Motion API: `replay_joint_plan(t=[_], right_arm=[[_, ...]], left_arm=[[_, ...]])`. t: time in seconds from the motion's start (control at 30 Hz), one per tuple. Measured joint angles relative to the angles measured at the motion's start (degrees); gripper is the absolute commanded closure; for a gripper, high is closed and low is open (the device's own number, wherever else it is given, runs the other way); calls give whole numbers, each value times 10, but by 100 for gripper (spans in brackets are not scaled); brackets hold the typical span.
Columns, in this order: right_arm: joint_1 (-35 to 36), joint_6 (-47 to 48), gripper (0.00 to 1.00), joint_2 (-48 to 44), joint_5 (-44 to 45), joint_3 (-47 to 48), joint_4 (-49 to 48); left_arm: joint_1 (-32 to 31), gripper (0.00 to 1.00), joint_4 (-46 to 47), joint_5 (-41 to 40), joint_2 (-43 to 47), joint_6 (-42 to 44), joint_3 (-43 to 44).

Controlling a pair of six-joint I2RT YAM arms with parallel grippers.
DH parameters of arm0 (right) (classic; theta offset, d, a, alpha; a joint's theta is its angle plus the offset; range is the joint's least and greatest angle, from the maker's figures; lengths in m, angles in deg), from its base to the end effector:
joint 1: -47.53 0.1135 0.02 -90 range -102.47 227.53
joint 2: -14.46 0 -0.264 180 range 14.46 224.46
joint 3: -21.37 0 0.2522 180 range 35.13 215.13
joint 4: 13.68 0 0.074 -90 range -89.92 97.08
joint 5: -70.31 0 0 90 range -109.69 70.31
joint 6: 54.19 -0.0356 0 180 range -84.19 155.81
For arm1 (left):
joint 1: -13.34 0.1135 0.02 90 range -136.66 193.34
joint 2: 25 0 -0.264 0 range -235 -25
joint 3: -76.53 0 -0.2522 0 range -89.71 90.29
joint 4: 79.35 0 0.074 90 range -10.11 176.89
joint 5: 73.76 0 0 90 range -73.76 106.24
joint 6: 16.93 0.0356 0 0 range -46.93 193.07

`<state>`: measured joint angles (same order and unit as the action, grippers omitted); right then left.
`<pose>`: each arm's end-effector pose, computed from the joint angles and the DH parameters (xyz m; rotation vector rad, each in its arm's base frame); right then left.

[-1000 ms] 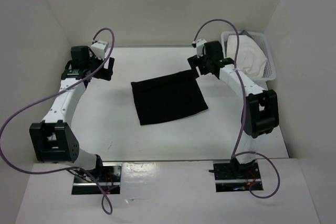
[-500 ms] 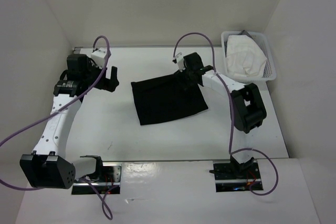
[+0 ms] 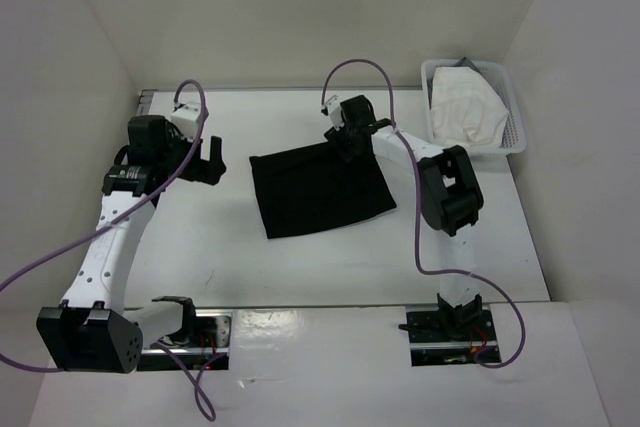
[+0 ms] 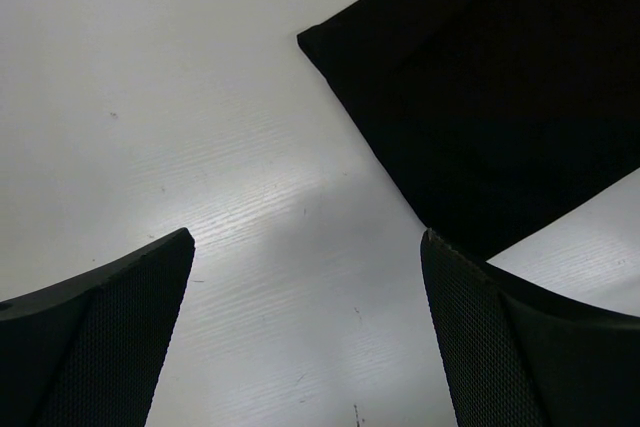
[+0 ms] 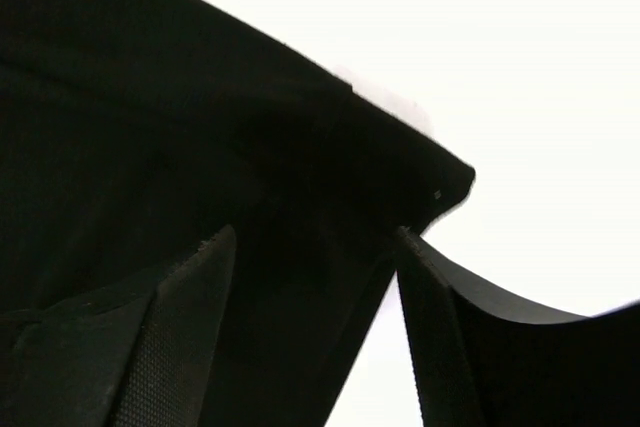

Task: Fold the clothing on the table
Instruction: Flatten the skirt out

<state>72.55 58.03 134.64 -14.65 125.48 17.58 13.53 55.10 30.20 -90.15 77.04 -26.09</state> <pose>0.4265 0.1956 0.1914 -0.9215 2.2099 -0.0825 0.2463 -0.0078 0.3469 0.2114 2.1305 -0.2196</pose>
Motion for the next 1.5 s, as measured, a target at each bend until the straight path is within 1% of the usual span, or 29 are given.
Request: replay_joint_plan(t=[0.03, 0.17, 0.3, 0.33, 0.4, 0.43, 0.53, 0.8, 1.0, 1.03, 1.1, 1.13, 1.2, 1.23, 1.33, 1.4, 1.5], right_arm=[[0, 0, 32, 7, 0, 4, -1], [-7, 2, 40, 38, -3, 17, -4], [-13, 1, 55, 57, -8, 28, -3], [-14, 0, 64, 58, -9, 33, -4], [-14, 2, 78, 60, -11, 37, -3], [-14, 0, 90, 61, -11, 38, -3], [-15, -2, 100, 63, -11, 42, -3], [-16, -17, 100, 52, -28, 58, 14], [-16, -31, 100, 34, -20, 108, 15], [-16, -33, 82, 33, -11, 119, 12], [-16, -42, 41, 33, 9, 135, 7], [-16, -44, 26, 34, 21, 143, 2], [-16, -51, 20, 41, 53, 166, -4], [-16, -55, 18, 49, 70, 181, -8], [-22, -80, 18, 68, 113, 220, -11], [-31, -98, 18, 70, 118, 223, -2], [-46, -117, 18, 58, 95, 206, 14]], left_arm=[[0, 0, 1, 0, 0, 0, 0], [0, 0, 2, -2, 0, 0, -2], [0, 0, 2, -2, 0, -1, -2], [0, 0, 3, -2, 0, -1, -2], [0, 0, 3, -2, 0, -1, -2], [0, 0, 3, -2, 0, -1, -3], [0, 0, 3, -2, 0, -2, -3], [0, 0, 3, -2, 0, -1, -3], [0, 0, 3, -1, 0, 0, -3], [0, 0, 3, 0, 0, 0, -3], [0, 0, 3, 3, 0, 1, -3], [0, 0, 5, 5, 0, 1, -5], [0, 0, 5, 7, 0, 2, -10], [0, 0, 5, 7, 0, 2, -12], [0, 0, 5, 10, 0, 2, -14], [0, 0, 5, 12, 0, 2, -14], [0, 0, 5, 15, -2, 2, -14]])
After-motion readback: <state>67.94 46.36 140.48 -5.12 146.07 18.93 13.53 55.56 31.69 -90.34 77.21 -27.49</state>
